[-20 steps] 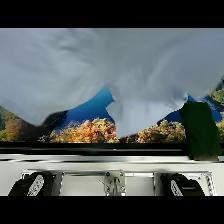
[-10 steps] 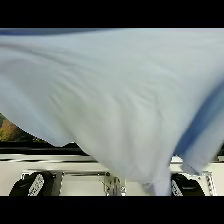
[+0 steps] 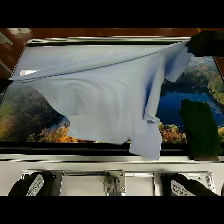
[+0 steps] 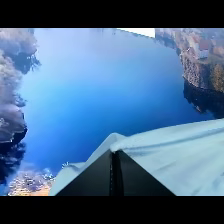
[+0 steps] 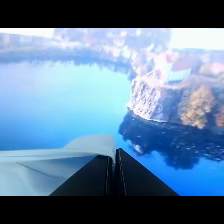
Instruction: Fold the shirts.
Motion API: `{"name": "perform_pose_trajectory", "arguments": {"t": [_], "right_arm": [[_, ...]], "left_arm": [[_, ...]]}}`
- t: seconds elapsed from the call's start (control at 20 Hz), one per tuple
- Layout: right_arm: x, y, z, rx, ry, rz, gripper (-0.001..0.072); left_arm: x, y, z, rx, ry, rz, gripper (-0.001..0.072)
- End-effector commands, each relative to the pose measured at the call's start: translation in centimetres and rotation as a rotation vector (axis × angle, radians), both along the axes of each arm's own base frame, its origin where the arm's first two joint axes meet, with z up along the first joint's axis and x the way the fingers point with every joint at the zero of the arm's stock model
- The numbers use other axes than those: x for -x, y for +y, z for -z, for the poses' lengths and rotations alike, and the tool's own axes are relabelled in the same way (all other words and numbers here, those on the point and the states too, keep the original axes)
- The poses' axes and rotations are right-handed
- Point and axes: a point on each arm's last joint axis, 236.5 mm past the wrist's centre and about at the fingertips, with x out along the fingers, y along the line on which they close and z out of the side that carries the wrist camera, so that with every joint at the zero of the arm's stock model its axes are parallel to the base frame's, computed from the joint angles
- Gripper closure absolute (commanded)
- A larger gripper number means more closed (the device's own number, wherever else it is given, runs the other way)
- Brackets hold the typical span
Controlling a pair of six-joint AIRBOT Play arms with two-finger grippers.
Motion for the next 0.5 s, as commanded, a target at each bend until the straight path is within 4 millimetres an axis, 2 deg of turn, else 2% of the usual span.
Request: {"name": "perform_pose_trajectory", "arguments": {"t": [0.0,0.2,0.35,0.45], "right_arm": [[-7.4,2.0,6.3,-0.173,0.038,-0.002,0.0646],[-11.5,4.3,11.9,-0.372,0.107,0.008,0.0645],[-12.6,4.5,17.6,-0.408,0.222,0.035,0.0645],[-12.4,4.8,21.0,-0.432,0.315,0.053,0.0645]], "left_arm": [[-4.5,0.9,5.5,0.073,0.048,-0.028,0.0672],[-10.0,-0.6,11.8,0.126,0.137,0.0,0.0672],[-12.7,-2.1,17.9,0.144,0.235,0.009,0.0672],[-13.3,-3.1,21.5,0.153,0.31,0.025,0.0671]]}}
